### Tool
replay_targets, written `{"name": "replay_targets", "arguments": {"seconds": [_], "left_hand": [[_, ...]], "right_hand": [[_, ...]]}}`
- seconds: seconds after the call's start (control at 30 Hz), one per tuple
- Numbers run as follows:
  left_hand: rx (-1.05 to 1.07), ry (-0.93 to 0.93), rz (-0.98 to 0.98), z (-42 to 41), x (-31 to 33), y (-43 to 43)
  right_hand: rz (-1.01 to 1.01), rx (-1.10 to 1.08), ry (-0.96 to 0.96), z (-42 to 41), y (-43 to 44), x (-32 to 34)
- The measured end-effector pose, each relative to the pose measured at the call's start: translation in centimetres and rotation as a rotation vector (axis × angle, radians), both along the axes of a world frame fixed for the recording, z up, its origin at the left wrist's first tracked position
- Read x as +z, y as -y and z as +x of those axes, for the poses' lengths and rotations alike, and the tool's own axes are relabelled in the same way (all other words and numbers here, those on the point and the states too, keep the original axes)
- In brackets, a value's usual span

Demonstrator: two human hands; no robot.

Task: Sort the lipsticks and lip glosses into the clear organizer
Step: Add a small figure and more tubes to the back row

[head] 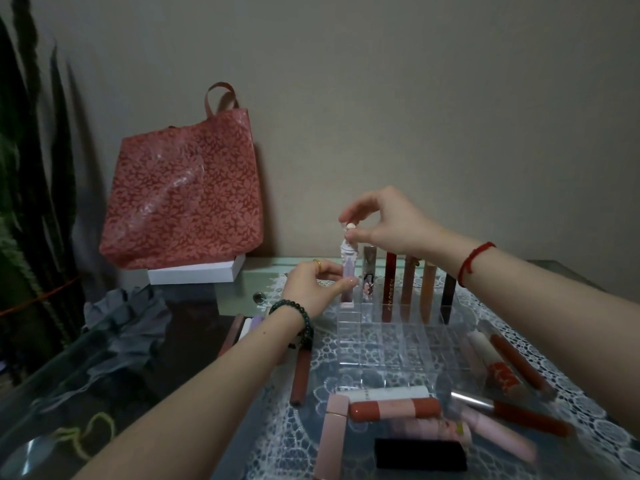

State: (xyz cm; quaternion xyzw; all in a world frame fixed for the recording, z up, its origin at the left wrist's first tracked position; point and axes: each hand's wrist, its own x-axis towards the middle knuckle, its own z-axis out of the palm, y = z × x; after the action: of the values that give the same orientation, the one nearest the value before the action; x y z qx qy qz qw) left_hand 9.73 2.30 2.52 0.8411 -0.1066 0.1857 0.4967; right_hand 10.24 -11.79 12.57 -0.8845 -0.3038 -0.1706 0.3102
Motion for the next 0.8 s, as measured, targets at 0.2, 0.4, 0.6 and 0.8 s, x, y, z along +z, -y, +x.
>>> {"name": "replay_targets", "arguments": {"seconds": [0.2, 0.4, 0.6, 0.8], "left_hand": [[-0.027, -0.026, -0.052, 0.0, -0.9, -0.1], [0.002, -0.016, -0.046, 0.2, -1.1, -0.1], [-0.004, -0.016, -0.051, 0.3, -1.2, -0.4], [0.042, -0.022, -0.052, 0.0, -1.1, -1.4]], "right_hand": [[-0.092, -0.017, 0.004, 0.2, -0.1, -0.6], [-0.147, -0.018, 0.001, 0.2, -0.2, -0.9], [-0.153, -0.005, 0.023, 0.1, 0.0, -1.2], [-0.042, -0.007, 0.101, -1.1, 0.8, -1.5]]}}
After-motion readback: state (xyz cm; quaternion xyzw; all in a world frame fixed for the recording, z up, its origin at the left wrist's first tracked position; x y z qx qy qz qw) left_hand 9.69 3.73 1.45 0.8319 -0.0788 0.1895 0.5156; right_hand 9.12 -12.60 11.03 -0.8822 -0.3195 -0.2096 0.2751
